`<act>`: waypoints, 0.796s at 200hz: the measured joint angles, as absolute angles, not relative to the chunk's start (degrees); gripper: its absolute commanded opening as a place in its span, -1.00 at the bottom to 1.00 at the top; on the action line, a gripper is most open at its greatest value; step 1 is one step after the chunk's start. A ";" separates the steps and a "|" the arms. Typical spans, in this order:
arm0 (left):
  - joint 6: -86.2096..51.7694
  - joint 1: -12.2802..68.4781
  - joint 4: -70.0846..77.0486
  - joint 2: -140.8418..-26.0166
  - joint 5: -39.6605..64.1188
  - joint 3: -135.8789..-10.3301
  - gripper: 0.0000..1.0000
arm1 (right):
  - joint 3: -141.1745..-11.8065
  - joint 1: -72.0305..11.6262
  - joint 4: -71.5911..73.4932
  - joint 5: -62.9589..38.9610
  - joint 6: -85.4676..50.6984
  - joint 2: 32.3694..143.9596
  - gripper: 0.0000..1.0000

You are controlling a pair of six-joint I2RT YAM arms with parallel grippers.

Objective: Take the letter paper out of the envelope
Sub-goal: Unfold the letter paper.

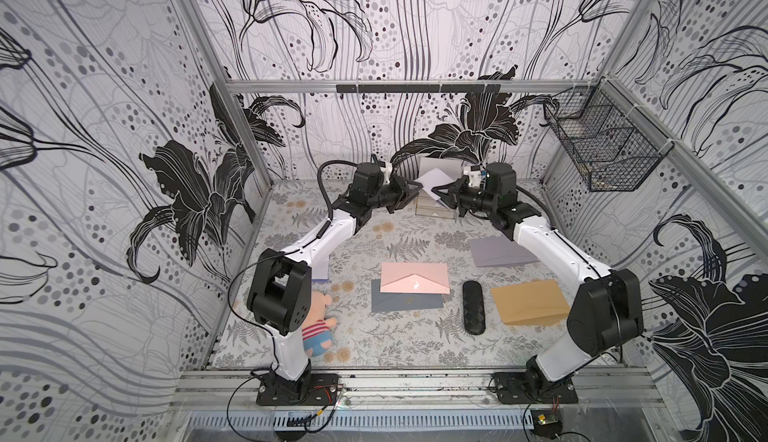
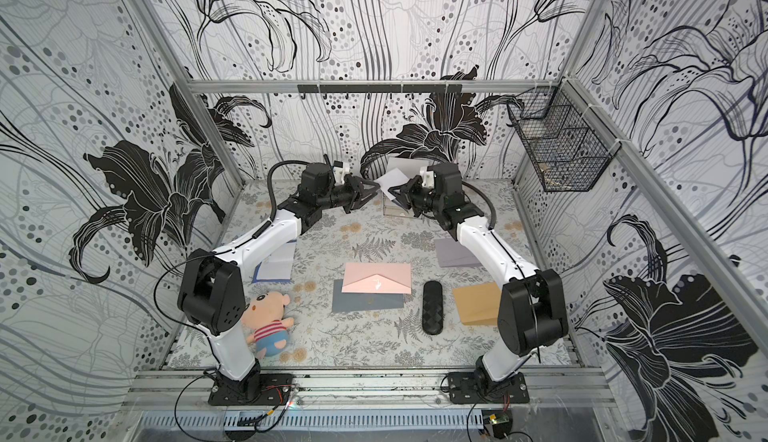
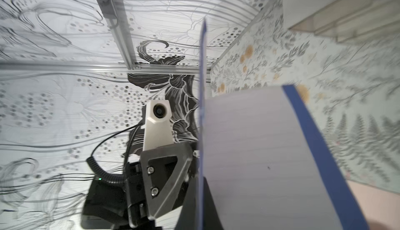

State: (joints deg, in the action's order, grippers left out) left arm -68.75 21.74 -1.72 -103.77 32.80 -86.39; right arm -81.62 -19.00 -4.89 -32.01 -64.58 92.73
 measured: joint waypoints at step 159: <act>-72.25 11.90 -33.30 -101.25 30.76 -93.95 0.34 | -73.12 -42.35 -4.56 1.56 38.26 85.97 -1.00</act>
State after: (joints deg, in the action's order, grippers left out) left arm -72.25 11.90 -33.30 -101.25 30.76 -93.95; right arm -73.12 -42.35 -4.56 1.56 38.26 85.97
